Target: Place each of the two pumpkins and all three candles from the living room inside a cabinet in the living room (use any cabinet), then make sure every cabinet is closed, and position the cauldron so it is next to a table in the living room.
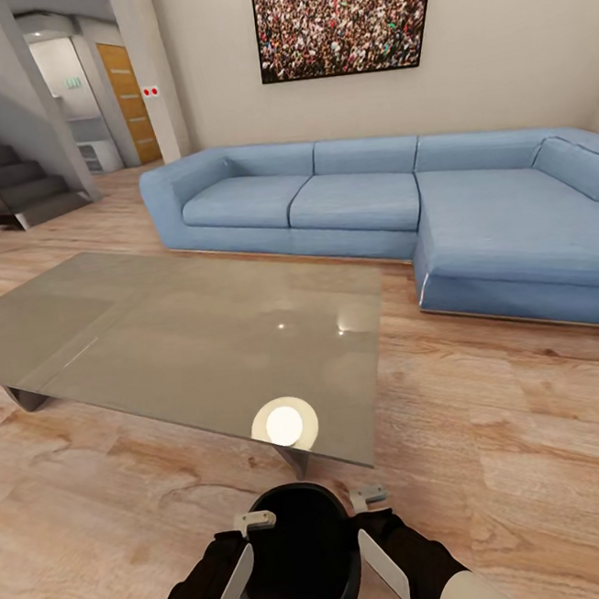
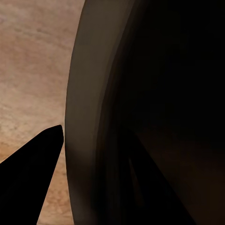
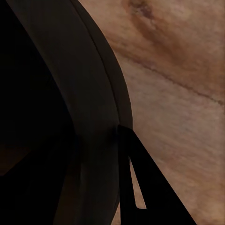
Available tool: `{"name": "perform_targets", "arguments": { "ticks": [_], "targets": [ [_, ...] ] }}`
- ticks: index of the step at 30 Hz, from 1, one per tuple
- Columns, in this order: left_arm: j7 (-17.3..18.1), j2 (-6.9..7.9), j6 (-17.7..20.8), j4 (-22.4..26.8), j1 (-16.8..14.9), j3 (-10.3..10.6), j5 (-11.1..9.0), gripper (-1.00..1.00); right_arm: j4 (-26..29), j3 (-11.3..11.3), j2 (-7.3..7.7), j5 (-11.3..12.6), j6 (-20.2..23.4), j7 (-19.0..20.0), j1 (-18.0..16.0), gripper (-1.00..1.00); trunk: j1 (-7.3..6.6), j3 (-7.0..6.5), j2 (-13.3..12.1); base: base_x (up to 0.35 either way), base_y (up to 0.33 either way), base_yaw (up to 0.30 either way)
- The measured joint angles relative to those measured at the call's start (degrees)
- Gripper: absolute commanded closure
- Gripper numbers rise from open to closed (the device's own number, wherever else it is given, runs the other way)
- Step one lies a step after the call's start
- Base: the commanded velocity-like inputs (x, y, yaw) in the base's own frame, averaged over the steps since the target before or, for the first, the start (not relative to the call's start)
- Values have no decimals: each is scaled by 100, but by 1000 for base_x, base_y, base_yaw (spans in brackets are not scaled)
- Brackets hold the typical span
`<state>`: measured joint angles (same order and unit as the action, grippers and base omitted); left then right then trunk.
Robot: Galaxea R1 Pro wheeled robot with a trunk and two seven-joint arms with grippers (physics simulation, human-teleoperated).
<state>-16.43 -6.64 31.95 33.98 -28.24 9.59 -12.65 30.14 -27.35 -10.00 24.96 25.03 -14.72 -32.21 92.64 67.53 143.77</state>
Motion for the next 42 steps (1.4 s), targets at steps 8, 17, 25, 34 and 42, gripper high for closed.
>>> {"name": "perform_targets", "arguments": {
  "ticks": [8, 17, 25, 34, 42],
  "targets": [
    [-10, 5, -177, -234, 4, 44, -54, -100, -242, -116, 0, 44, -244, 106, 8, -100, 5, 3, -3, 0, 0, 0],
    [-11, 9, -174, -234, 4, 44, -54, -100, -242, -116, 0, 44, -244, 106, 8, -100, 5, 3, -3, 0, 0, 0],
    [-11, 1, -174, -220, 4, 45, -54, -100, -241, -116, 0, 44, -244, 105, 7, -100, -5, -85, -8, 0, 0, 0],
    [9, -8, -141, -215, 4, 51, -83, -100, -241, -116, 0, 44, -244, 105, 8, -100, -29, -285, -20, 0, 0, 0],
    [15, -9, -107, -206, 0, 54, -97, -100, -241, -116, 0, 44, -243, 105, 8, -100, -47, -462, -31, -103, 0, 0]
  ]
}}
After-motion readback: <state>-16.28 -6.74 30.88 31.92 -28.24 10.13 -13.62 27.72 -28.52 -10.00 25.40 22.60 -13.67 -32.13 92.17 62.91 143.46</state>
